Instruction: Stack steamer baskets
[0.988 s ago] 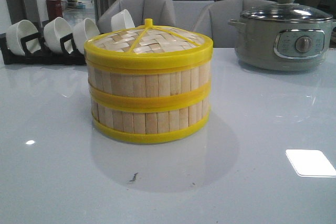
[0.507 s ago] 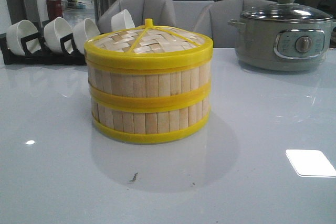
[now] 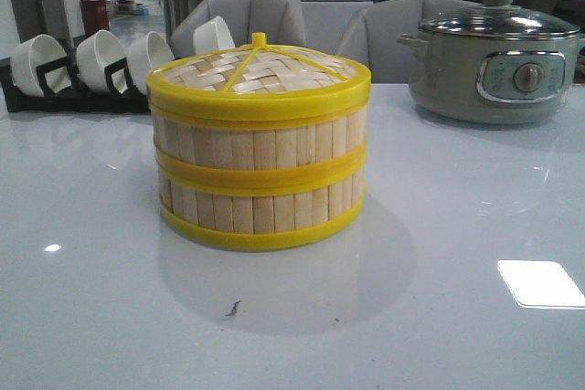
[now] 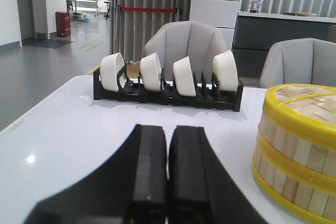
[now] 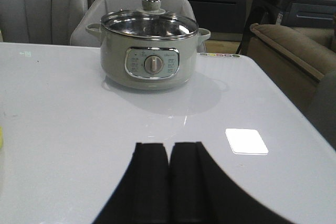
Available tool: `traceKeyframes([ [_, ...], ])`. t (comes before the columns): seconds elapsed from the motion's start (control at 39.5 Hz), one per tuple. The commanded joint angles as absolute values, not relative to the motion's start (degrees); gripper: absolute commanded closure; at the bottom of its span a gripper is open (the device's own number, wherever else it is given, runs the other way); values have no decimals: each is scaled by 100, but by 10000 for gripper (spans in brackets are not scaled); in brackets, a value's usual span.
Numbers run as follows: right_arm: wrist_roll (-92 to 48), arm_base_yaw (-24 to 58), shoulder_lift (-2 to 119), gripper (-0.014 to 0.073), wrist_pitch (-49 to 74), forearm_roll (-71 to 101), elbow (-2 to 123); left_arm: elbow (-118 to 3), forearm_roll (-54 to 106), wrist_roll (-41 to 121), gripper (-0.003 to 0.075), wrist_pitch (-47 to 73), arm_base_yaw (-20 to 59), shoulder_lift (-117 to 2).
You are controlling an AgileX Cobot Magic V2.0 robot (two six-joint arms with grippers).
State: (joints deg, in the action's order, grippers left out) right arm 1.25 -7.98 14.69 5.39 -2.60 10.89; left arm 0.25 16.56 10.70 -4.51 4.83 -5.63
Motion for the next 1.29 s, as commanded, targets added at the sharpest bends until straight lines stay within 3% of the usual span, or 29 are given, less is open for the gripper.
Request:
traceKeyframes([
  [0.0, 86, -838, 1515, 526, 40, -307, 1253, 55, 1691, 1091, 635, -944, 526, -324],
  [0.91, 86, -838, 1520, 527, 45, -307, 1253, 41, 1410, 1141, 635, -505, 505, 94],
  [1.06, 86, -838, 1520, 527, 45, -307, 1253, 41, -36, 0, 635, -540, 505, 107],
  [1.27, 86, -838, 1520, 527, 45, -307, 1253, 41, -229, -35, 635, -540, 505, 107],
])
